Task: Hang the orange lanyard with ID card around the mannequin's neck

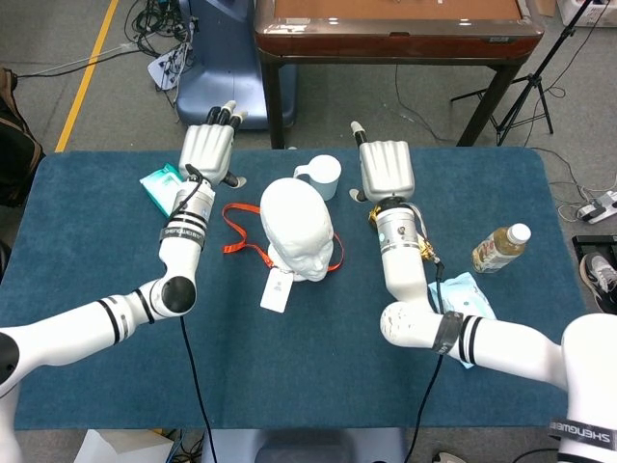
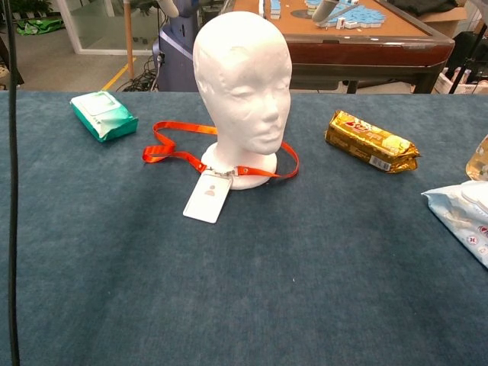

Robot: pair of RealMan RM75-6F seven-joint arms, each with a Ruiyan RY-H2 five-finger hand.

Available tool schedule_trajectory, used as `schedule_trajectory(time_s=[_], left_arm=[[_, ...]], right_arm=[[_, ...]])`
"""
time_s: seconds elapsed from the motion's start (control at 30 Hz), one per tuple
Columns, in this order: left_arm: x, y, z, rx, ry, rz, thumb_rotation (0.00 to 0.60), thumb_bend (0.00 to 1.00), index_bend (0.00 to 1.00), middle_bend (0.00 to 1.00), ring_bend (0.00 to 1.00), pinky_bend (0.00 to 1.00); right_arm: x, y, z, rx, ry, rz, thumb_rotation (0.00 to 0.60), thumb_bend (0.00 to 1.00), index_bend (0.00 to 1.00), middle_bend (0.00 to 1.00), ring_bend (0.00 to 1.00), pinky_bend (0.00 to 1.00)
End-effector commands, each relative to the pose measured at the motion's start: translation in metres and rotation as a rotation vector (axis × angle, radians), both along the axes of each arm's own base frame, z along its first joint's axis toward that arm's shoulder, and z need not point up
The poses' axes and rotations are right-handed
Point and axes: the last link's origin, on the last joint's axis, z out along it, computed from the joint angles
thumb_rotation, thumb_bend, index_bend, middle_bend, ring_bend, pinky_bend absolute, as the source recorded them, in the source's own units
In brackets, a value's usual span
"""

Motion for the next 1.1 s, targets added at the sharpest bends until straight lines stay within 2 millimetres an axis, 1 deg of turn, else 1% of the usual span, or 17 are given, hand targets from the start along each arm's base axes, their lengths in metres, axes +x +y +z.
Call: schedule_trajectory(time_s=[0.03, 0.2, 0.33, 0.63, 0.83, 0.93, 1.1], left_arm=[[-0.003, -0.001, 0.003, -0.041, -0.005, 0.023, 0.600, 0.00, 0.00, 0.00, 0.00, 0.15], [-0.007, -0.005, 0.009, -0.037, -0.034, 0.018, 0.600, 0.00, 0.00, 0.00, 0.00, 0.13], [-0.017, -0.009, 0.021, -0.027, -0.081, 0.018, 0.600, 0.00, 0.00, 0.00, 0.00, 0.13], [-0.053, -0.031, 0.056, 0.000, -0.170, 0.027, 0.600, 0.00, 0.00, 0.00, 0.00, 0.13], [-0.080, -0.048, 0.078, 0.029, -0.196, 0.043, 0.600, 0.00, 0.00, 0.00, 0.00, 0.13], [-0.093, -0.059, 0.084, 0.039, -0.182, 0.040, 0.600, 0.00, 0.00, 0.00, 0.00, 0.13], [-0.112, -0.077, 0.087, 0.042, -0.178, 0.033, 0.600, 0.00, 0.00, 0.00, 0.00, 0.13]], right_arm=[[-0.001, 0.002, 0.003, 0.006, -0.010, 0.001, 0.600, 0.00, 0.00, 0.92, 1.00, 1.00], [-0.006, 0.009, 0.011, 0.016, -0.006, 0.022, 0.600, 0.00, 0.00, 0.90, 0.99, 1.00], [-0.015, 0.020, 0.021, 0.035, -0.013, 0.056, 0.600, 0.00, 0.00, 0.88, 0.96, 1.00], [-0.045, 0.059, 0.043, 0.065, 0.020, 0.164, 0.600, 0.00, 0.01, 0.80, 0.88, 1.00], [-0.066, 0.085, 0.060, 0.060, 0.027, 0.218, 0.600, 0.00, 0.04, 0.78, 0.86, 1.00], [-0.078, 0.095, 0.069, 0.053, 0.024, 0.222, 0.600, 0.00, 0.05, 0.78, 0.85, 1.00], [-0.099, 0.109, 0.077, 0.061, 0.035, 0.221, 0.600, 0.00, 0.08, 0.78, 0.85, 1.00]])
